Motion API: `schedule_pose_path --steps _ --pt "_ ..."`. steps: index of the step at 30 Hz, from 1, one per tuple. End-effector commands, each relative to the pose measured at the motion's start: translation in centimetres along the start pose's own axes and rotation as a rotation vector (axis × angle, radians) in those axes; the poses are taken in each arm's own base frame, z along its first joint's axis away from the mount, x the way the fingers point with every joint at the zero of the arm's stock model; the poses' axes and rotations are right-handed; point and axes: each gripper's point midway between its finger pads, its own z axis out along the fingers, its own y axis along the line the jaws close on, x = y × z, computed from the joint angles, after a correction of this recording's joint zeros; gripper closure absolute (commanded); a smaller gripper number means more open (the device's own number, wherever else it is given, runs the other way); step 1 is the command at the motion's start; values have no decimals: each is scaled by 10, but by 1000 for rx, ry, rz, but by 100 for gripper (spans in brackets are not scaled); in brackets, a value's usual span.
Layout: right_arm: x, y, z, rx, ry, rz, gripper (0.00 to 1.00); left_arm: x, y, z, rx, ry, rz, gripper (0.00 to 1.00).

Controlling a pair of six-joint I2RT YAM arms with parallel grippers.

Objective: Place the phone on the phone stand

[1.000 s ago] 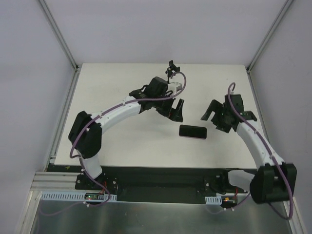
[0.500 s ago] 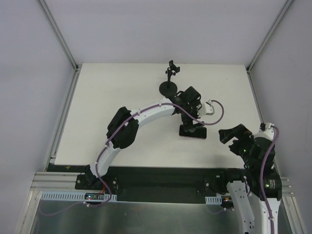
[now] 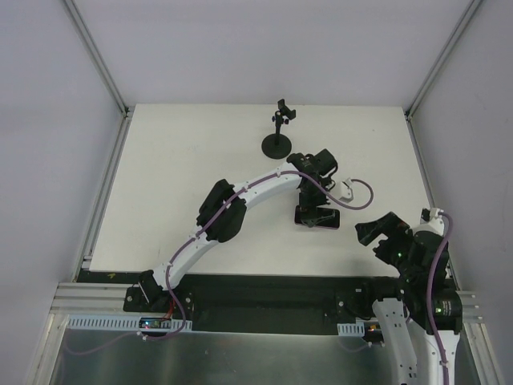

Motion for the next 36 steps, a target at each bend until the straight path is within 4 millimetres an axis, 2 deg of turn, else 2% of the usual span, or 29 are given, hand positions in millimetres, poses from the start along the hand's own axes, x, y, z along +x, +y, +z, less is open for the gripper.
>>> schedule_pose_path --steps 1,4,13,22,25,30,32,33,36 --pt "7 0 2 -8 32 -11 0 -8 -33 -12 149 -35 -26 1" --pt "6 2 2 -15 30 -4 1 -5 -39 -13 170 -26 -51 1" --pt "5 2 -1 -22 16 -1 0 25 -7 19 9 107 -156 1" --pt "13 -3 4 -13 34 16 0 33 -20 46 -44 135 -208 1" --pt "13 -4 3 -6 31 12 0 38 -30 57 -52 169 -180 1" --pt "15 -5 3 -6 38 11 0 49 -46 64 6 188 -177 4" --pt "16 -5 3 -7 43 14 0 59 -43 67 -18 222 -178 10" --pt "17 -6 3 -6 44 14 0 63 -40 69 -33 236 -180 23" --pt "16 -6 3 -1 38 20 0 76 -35 75 -69 278 -195 38"
